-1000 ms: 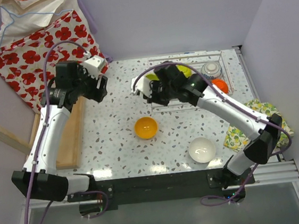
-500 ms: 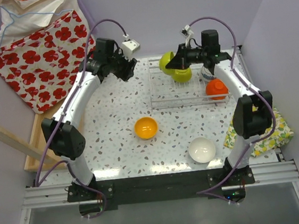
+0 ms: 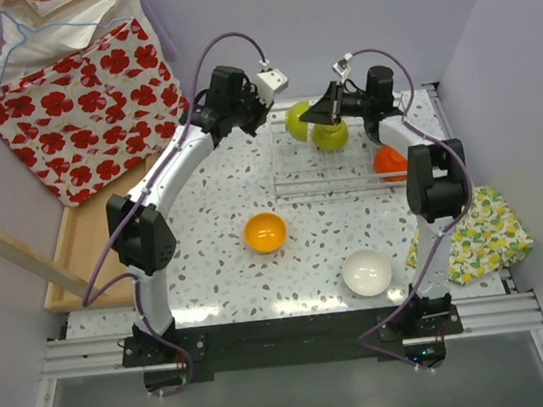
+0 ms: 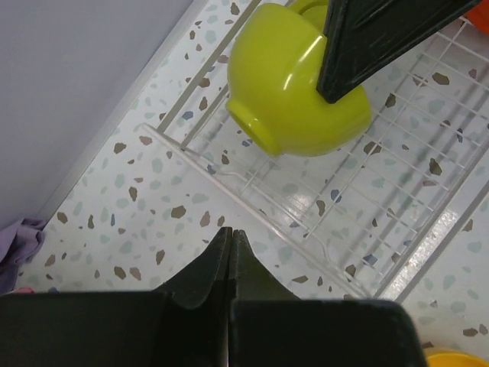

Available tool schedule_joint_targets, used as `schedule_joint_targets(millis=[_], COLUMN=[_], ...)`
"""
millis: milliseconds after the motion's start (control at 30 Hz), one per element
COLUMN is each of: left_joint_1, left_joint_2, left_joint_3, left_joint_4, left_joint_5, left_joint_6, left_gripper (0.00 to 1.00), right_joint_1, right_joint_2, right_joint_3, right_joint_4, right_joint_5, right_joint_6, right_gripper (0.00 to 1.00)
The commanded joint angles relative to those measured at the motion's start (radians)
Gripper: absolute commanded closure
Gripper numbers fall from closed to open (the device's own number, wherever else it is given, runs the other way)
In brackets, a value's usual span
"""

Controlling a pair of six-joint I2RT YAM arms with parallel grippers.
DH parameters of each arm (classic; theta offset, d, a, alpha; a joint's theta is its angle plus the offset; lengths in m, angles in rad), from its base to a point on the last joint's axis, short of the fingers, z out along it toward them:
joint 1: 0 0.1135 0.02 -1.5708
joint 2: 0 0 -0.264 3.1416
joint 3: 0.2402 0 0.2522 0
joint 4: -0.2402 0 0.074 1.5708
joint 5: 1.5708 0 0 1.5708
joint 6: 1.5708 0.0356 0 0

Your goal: Load the bowls into the dish rack

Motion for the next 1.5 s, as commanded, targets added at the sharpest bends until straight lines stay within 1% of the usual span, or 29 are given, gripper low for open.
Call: schedule_joint_targets(millis=[0, 333, 700, 833, 1267, 1333, 1467], left_joint_1=[-0.016, -0.035, -0.038, -0.044, -0.068, -0.076, -0.087], left_joint_2=[0.073, 0.24, 0.323, 0.378, 0.474, 0.48, 0.484], left_joint_3=[0.044, 0.185, 0.219, 0.27, 0.34, 0.345, 0.345], left_joint_4=[0.122, 0.162, 0.187, 0.196, 0.225, 0.227, 0.227], left_joint_5=[-0.019, -0.022, -0.004, -0.008, -0.011, -0.011, -0.005], left_joint_6=[-0.005, -0.018, -0.049, -0.058, -0.077, -0.078, -0.087], left_gripper=[1.0, 1.0, 1.0, 1.0, 1.0, 1.0, 1.0], right_joint_1=[-0.018, -0.023, -0.032, -0.043, -0.05, -0.052, -0.06], right_joint_2=[0.05, 0.126, 0.123, 0.133, 0.148, 0.149, 0.145], right_joint_3=[0.074, 0.146, 0.123, 0.138, 0.14, 0.151, 0.161], right_joint_4=[0.051, 0.009, -0.133, -0.15, -0.205, -0.238, -0.274], right_joint_5=[-0.055, -0.06, -0.051, -0.045, -0.029, -0.022, 0.033], right_joint_6=[0.032, 0.009, -0.105, -0.122, -0.169, -0.197, -0.226], right_gripper=[1.0, 1.0, 1.0, 1.0, 0.99, 0.98, 0.89])
